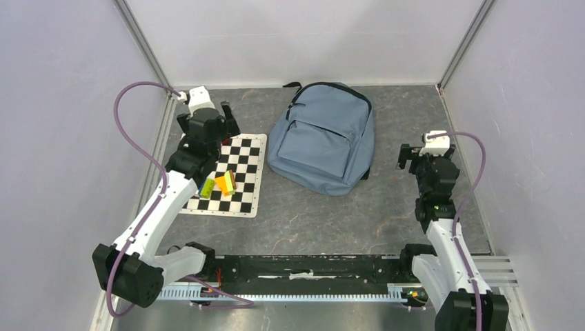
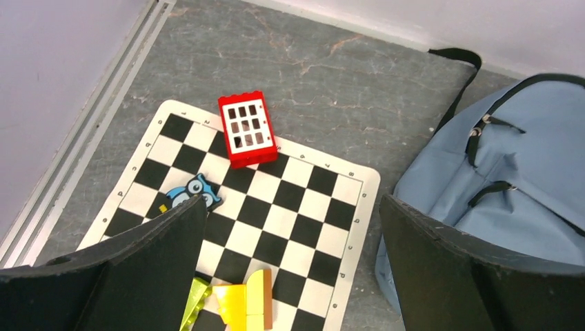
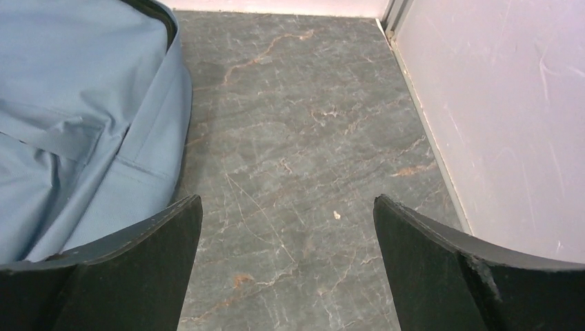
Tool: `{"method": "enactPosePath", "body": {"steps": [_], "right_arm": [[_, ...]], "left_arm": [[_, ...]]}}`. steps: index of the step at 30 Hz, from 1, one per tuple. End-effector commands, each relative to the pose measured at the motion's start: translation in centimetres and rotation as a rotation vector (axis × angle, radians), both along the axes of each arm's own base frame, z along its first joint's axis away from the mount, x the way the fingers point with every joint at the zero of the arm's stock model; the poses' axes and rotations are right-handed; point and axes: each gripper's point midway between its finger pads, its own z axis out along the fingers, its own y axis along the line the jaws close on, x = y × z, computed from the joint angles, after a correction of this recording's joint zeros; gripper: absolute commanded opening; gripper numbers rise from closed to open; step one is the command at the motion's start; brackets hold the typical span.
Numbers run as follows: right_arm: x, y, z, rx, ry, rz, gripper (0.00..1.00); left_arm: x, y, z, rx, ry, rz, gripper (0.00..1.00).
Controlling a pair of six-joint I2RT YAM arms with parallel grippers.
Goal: Pack the student bag
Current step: Reset both arms
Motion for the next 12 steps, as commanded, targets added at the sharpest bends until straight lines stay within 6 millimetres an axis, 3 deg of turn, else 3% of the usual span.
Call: {"method": "enactPosePath", "body": {"steps": [1,12], "right_arm": [[0.30,-0.13,3.97,-0.015,-0.190,-0.007,0.98],[0.63,0.18,3.72,-0.003,-0.174,0.010,0.98]], "left_arm": [[-0.85,0.99,-0.44,0.019,0.000,0.038,1.00],[-1.11,0.57,-0.65,0.021,-0.004,-0.001,1.00]]}}
